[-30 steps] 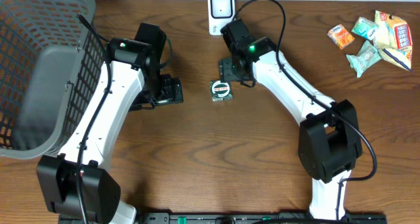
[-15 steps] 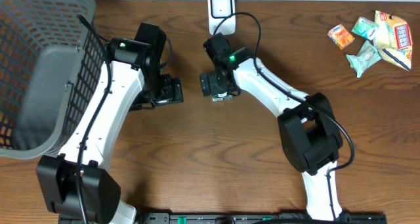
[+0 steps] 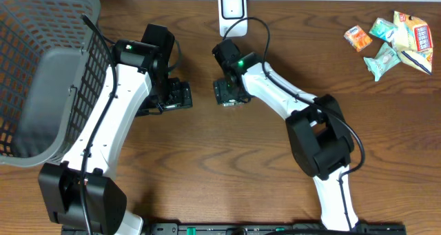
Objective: Scan the item barcode
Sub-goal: 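Lift the Zam-Buk tin and pull it rightward, then hold the Zam-Buk tin above the table, rotating it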
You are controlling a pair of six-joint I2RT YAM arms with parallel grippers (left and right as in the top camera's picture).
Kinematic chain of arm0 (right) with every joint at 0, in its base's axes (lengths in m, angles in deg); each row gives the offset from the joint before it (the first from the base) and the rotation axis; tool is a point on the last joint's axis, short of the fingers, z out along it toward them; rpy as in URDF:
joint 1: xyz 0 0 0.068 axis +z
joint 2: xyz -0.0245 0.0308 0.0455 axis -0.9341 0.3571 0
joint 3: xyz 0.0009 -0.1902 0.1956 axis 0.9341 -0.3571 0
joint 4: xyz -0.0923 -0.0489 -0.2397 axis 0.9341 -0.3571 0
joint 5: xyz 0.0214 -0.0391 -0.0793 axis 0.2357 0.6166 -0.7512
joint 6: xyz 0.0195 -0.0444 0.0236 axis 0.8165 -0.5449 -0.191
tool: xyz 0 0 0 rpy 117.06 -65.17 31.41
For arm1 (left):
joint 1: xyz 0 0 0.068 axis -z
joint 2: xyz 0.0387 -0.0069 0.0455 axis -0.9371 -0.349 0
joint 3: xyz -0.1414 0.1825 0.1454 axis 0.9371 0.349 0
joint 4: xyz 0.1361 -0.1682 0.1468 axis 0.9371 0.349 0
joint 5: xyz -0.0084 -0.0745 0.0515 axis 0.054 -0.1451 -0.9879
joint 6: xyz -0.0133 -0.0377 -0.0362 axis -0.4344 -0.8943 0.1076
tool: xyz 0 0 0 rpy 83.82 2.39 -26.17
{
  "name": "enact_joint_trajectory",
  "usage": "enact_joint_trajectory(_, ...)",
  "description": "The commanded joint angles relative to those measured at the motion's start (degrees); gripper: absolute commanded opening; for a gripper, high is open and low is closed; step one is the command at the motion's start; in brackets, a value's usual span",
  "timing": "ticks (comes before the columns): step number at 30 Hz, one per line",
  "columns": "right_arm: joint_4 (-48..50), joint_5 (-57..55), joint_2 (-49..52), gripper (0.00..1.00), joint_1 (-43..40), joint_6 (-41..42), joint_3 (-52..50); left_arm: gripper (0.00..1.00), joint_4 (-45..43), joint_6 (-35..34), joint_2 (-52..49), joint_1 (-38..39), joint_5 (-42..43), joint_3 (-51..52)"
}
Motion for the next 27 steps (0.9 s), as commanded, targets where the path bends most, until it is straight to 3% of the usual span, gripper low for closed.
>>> enact_joint_trajectory(1,-0.04,-0.87,1.62,0.67,0.5,-0.24,-0.15,0.98,0.37,0.37,-0.22,0.0,-0.11,-0.61)
enact_joint_trajectory(11,-0.55,-0.52,1.62,0.65,1.18,-0.24,-0.13,0.98,0.39,0.37,-0.22,0.0,-0.11,-0.61)
enact_joint_trajectory(16,-0.96,5.18,1.27,0.63,0.44,-0.24,0.28,0.98,0.37,0.37,-0.22,0.0,-0.11,-0.61)
enact_joint_trajectory(27,-3.28,41.46,-2.21,0.58,-12.48,-1.16,1.49,0.98,0.37,0.37,-0.22,0.0,-0.11,-0.61)
